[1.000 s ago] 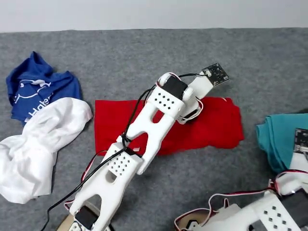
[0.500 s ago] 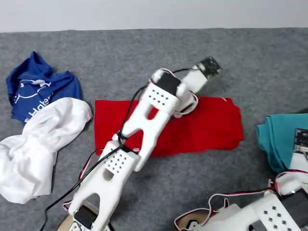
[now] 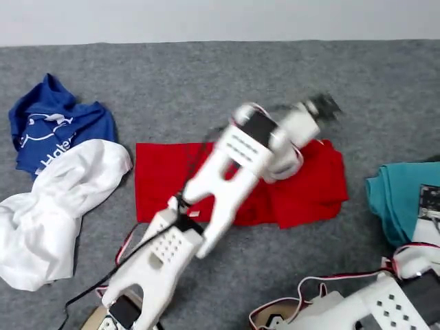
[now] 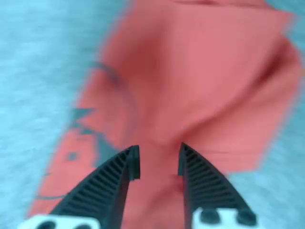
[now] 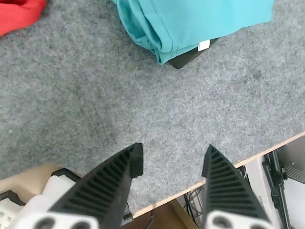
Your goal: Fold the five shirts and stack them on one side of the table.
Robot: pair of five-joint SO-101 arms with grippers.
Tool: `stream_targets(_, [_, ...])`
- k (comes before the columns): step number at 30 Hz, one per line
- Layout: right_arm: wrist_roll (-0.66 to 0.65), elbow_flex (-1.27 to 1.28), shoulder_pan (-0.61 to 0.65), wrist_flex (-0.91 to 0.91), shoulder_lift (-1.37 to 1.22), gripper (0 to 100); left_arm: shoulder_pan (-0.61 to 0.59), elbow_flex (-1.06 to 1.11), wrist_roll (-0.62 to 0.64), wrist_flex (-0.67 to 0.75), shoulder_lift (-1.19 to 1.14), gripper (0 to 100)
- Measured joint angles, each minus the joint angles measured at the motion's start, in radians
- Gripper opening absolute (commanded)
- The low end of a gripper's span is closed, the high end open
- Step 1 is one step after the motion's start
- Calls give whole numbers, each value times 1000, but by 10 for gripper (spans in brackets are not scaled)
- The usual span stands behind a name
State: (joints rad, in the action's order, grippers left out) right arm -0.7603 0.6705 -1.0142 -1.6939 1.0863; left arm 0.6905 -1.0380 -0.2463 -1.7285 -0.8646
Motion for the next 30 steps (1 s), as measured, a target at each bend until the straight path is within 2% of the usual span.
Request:
stream_targets(6, [0,0,0,0,0,217,187,333,29,2,91,141])
stream_targets(11, [0,0,0,0,0,217,204,419,32,48,91,182])
stream_targets(20, [0,0,0,0,0,217,132,420,32,187,77,187])
stream_targets(30, [0,8,2,0,0,217,100,172,17,117,-123,82])
